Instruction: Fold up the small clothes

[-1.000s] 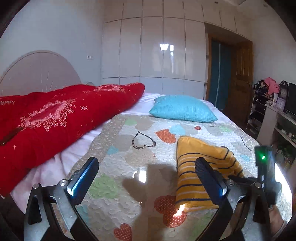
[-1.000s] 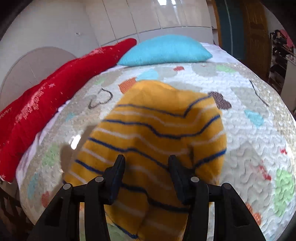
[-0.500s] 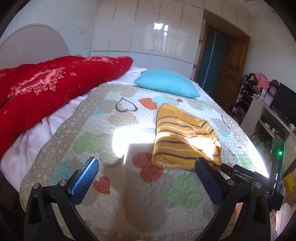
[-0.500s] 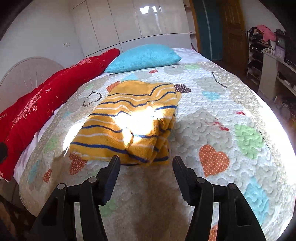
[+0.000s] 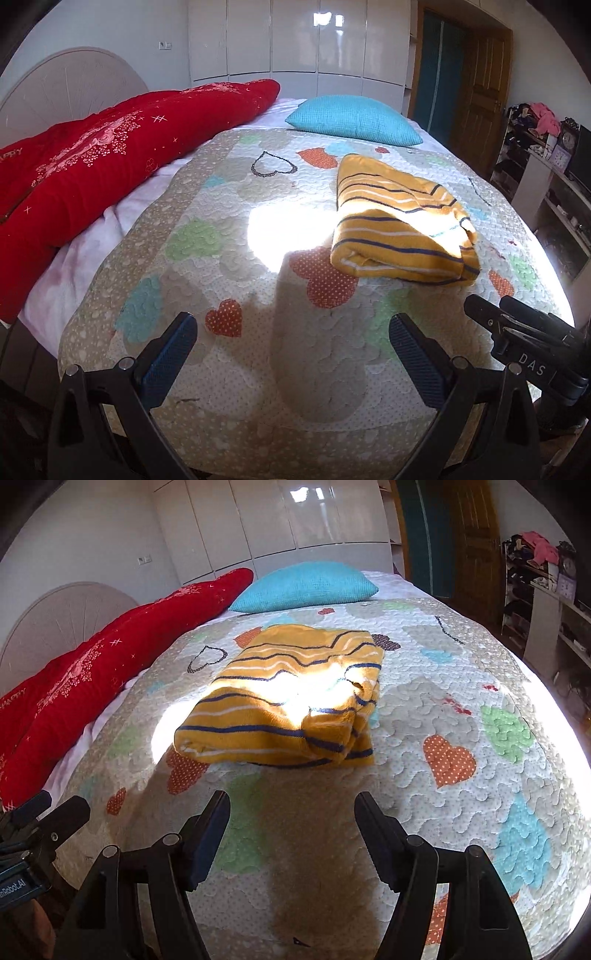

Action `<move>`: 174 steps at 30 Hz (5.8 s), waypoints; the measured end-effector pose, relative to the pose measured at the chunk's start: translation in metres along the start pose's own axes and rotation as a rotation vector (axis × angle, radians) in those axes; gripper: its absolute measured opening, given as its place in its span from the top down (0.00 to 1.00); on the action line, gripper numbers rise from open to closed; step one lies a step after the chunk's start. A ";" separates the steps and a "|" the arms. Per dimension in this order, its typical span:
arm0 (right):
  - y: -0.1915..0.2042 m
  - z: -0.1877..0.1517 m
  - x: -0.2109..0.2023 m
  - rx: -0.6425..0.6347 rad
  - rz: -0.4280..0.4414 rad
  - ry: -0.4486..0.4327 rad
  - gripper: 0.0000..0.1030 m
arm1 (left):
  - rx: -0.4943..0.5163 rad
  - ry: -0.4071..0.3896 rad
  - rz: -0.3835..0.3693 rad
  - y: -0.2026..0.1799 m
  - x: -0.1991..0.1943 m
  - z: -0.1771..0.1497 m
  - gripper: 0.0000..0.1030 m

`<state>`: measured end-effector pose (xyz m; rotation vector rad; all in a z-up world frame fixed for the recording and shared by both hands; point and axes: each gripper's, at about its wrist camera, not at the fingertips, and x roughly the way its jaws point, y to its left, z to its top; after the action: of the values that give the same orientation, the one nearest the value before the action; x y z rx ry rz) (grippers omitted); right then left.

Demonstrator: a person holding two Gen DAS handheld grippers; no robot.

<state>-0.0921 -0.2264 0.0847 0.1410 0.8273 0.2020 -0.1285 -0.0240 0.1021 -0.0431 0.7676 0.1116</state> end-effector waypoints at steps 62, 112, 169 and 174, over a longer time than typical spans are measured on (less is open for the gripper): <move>-0.003 -0.021 0.016 0.011 -0.008 0.061 0.23 | 0.073 0.100 -0.036 -0.020 0.018 -0.017 0.00; -0.008 -0.030 0.016 0.000 -0.045 0.071 0.19 | 0.048 0.214 -0.097 -0.019 0.039 -0.027 0.00; 0.002 -0.038 0.019 -0.047 -0.049 0.069 0.16 | -0.011 0.290 -0.167 -0.014 0.056 -0.035 0.00; 0.004 -0.040 0.021 -0.055 -0.053 0.062 0.16 | -0.020 0.298 -0.167 -0.013 0.061 -0.037 0.00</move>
<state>-0.1087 -0.2154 0.0441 0.0610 0.8853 0.1794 -0.1087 -0.0345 0.0329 -0.1446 1.0569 -0.0474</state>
